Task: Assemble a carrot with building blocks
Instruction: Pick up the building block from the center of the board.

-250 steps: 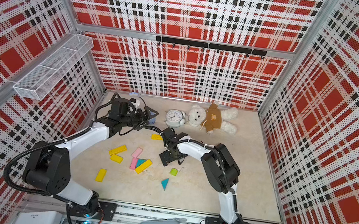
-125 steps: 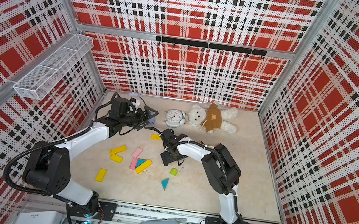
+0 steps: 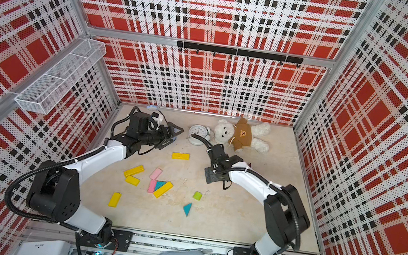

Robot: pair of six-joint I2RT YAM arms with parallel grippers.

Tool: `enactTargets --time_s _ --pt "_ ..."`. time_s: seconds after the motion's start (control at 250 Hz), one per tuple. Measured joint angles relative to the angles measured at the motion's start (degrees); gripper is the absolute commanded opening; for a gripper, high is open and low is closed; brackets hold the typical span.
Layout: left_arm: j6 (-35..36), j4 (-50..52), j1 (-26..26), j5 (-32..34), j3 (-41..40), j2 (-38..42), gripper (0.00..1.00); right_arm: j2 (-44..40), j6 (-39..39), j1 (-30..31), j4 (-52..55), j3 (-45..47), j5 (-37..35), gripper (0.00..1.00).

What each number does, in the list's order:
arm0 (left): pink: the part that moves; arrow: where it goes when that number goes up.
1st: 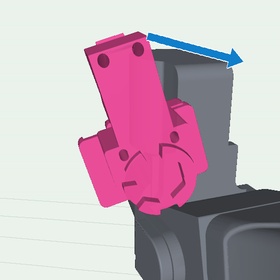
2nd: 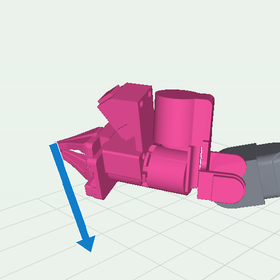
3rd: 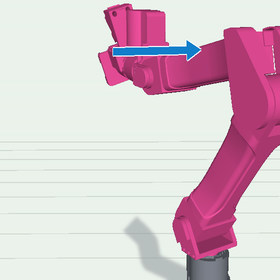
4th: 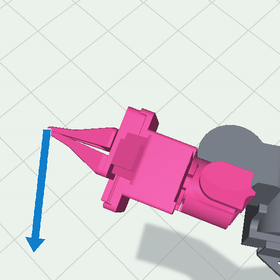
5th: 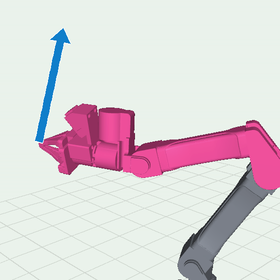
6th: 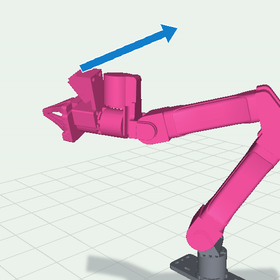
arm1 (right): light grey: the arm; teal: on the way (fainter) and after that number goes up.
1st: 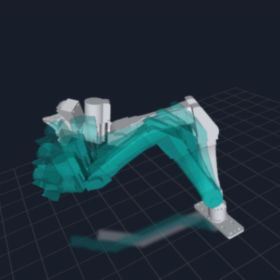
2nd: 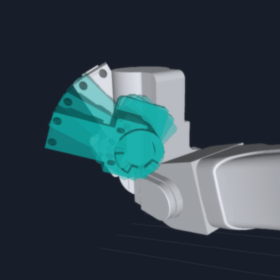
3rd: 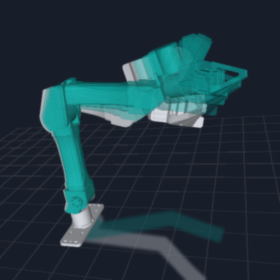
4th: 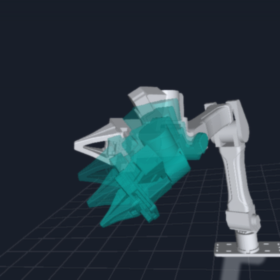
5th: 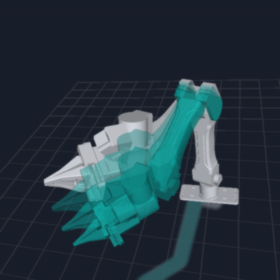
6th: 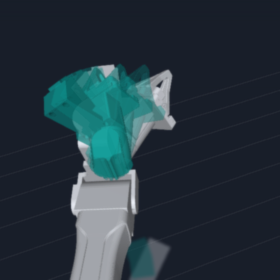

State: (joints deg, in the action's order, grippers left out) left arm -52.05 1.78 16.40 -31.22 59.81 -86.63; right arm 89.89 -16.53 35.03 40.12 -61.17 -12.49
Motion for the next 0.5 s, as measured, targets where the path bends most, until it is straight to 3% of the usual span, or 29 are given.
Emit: enactTargets --time_s 0.212,0.5 --pt "0.02 -0.07 4.46 -0.13 0.00 0.00 0.99 -8.33 -0.70 -9.73 0.72 9.11 0.24 0.89" --pt "0.02 -0.04 5.18 -0.26 0.00 -0.02 1.00 -6.99 0.02 -12.79 -1.44 11.93 1.25 0.89"
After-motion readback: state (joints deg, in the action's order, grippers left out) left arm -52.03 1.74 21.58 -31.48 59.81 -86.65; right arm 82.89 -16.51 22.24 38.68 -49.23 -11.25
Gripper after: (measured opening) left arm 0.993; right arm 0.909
